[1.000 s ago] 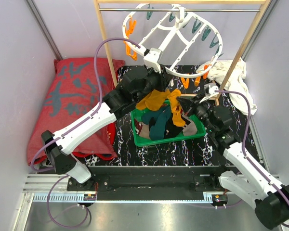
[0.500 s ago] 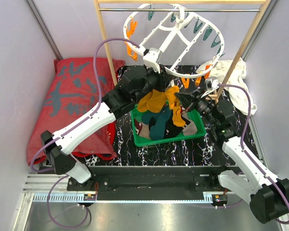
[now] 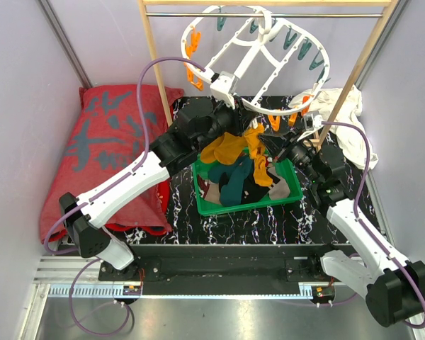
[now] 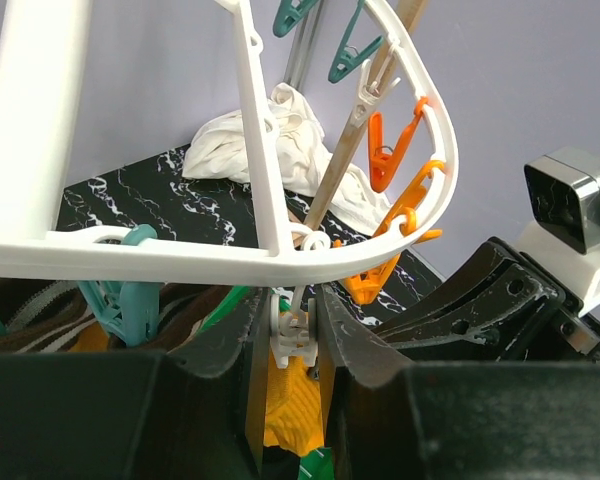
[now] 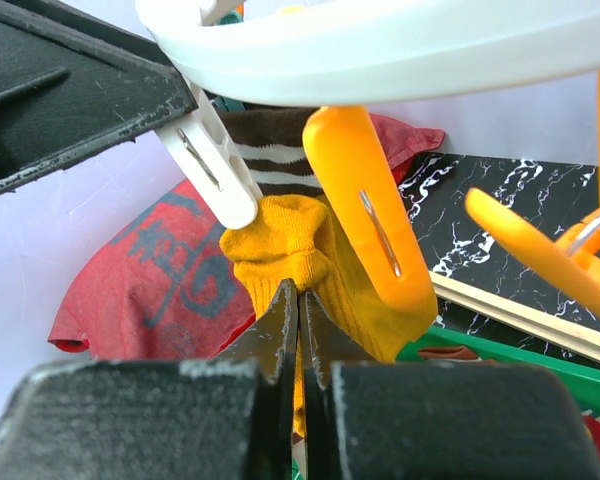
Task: Clip the socks to the hanger
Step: Clamp the sock onto the hanger.
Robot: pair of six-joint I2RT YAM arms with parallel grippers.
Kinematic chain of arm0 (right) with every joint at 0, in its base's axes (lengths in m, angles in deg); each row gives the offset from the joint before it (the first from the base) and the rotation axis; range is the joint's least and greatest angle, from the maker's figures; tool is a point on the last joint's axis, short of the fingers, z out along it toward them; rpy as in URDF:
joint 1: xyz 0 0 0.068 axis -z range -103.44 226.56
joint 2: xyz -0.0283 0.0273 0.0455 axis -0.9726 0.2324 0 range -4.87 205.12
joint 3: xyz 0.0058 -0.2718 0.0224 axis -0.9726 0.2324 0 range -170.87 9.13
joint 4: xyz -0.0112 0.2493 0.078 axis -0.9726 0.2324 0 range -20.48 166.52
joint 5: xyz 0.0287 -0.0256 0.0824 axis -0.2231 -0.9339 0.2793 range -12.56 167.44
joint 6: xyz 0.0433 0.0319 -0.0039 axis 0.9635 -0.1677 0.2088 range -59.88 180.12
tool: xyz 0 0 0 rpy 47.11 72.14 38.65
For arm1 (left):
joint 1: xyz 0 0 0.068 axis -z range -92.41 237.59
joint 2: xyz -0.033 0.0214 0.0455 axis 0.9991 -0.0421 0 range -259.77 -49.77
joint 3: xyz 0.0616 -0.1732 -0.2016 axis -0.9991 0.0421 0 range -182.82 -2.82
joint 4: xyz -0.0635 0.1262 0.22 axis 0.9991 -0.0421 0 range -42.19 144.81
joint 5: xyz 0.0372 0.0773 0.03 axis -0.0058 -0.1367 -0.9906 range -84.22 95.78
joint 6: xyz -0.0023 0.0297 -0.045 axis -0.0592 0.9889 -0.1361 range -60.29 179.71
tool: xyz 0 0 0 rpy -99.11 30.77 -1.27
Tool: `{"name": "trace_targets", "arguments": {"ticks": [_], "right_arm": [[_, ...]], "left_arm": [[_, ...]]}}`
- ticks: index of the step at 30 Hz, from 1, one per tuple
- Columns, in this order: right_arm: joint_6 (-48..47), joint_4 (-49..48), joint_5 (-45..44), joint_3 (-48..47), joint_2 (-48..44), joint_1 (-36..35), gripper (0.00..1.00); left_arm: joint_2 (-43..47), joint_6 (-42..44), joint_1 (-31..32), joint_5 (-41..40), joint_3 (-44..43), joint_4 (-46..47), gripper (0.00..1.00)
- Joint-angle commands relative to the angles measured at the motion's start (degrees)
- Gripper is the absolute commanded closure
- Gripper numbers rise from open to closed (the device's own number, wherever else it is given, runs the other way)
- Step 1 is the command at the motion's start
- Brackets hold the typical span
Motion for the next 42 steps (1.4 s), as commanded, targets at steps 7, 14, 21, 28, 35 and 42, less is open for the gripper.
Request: {"name": "trace_targets", "arguments": {"ticks": [7,14,21,28,35,42], "right_arm": [[0.85,-5.38,1.88,-3.12,-1.23,0.75,1.0],[1.37,-6.52,2.24,-3.3,-0.71,1.1,1.0],[2.08,-8.19,2.24,-3.21,-0.53,1.19,1.0],[2.08,-8.28,2.15,-3.65,-0.79,1.19,1.0],[-1.43,-6.09,-0.3,-1.98,-2.89,1.19,0.58],[-12.84,-0.99,-9.53,2.49,-8.52,1.19,0.44]], "left_arm": [[1.74,1.13,-0.03,3.57,-0.37,1.63,0.98],[1.39,0.7,-0.03,4.01,-0.98,1.45,0.97],[1.57,0.17,-0.03,5.77,-0.98,1.36,0.87],[1.48,0.26,0.06,5.33,-1.07,1.36,0.4],[0.87,0.34,-0.56,1.91,-1.95,0.66,0.38],[0.6,0.43,-1.17,0.49,-2.39,0.4,0.38]]}}
